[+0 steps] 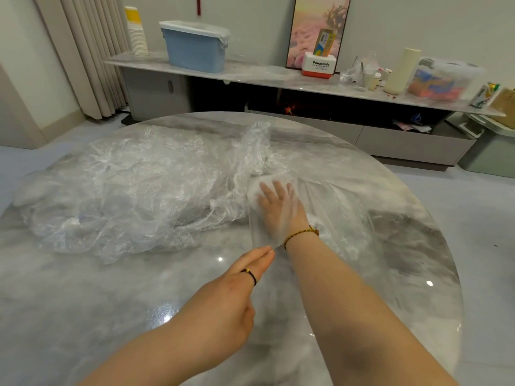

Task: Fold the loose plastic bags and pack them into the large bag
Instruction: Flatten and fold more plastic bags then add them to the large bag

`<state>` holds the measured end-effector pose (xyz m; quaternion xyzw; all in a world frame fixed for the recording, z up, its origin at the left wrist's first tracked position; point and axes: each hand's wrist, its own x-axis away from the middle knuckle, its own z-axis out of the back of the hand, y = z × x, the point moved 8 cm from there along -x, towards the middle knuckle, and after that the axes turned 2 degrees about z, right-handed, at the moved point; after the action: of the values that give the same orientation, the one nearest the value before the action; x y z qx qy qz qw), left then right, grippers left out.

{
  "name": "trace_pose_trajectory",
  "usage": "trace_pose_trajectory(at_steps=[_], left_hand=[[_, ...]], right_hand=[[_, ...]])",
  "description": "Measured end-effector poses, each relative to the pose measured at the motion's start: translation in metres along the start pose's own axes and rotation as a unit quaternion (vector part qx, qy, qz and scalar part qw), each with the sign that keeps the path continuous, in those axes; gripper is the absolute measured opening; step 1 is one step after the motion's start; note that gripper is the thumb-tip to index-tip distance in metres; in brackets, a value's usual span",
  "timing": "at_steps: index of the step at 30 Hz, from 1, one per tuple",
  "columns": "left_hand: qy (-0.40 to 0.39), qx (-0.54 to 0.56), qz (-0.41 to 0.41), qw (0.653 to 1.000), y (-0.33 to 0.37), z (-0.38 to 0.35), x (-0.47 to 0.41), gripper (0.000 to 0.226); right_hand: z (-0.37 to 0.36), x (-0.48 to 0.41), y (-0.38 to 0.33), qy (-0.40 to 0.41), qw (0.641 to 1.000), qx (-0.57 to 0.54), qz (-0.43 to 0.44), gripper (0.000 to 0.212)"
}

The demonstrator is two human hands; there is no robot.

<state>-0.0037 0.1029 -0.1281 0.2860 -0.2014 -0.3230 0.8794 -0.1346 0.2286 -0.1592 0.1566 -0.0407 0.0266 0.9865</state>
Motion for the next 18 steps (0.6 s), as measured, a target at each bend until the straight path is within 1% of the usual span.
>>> trace_pose_trajectory(at_steps=[1,3,4,5,7,9,14,16,18], left_hand=[[-0.003,0.008,0.0,1.0,-0.002,-0.001,0.001,0.04],[-0.003,0.022,0.004,1.0,-0.006,-0.002,0.001,0.039],[-0.001,0.027,0.005,1.0,-0.008,-0.003,0.0,0.04],[0.001,0.032,0.005,0.999,-0.009,-0.004,-0.001,0.045],[0.004,0.04,0.01,0.999,-0.009,-0.006,-0.003,0.06],[0.014,0.051,0.009,0.999,-0.006,-0.009,-0.01,0.067],[0.044,0.084,0.01,0.995,-0.002,-0.019,-0.035,0.065],[0.056,0.073,0.01,0.996,-0.003,-0.021,-0.042,0.06],[0.053,0.05,0.003,0.997,-0.002,-0.025,-0.047,0.057]], right_hand=[[-0.001,-0.004,0.003,-0.016,0.999,0.024,-0.017,0.057],[0.002,-0.008,0.016,-0.018,0.995,-0.03,-0.092,0.057],[-0.001,-0.006,0.021,-0.032,0.99,-0.056,-0.126,0.056],[-0.002,-0.005,0.024,-0.047,0.987,-0.054,-0.142,0.057],[-0.006,-0.003,0.026,-0.066,0.987,-0.002,-0.145,0.058],[-0.006,0.0,0.029,-0.058,0.987,0.009,-0.147,0.056],[-0.005,0.013,0.036,-0.036,0.989,-0.007,-0.141,0.054],[-0.003,0.023,0.042,-0.019,0.991,-0.016,-0.132,0.056],[0.0,0.039,0.045,0.005,0.99,-0.052,-0.129,0.058]])
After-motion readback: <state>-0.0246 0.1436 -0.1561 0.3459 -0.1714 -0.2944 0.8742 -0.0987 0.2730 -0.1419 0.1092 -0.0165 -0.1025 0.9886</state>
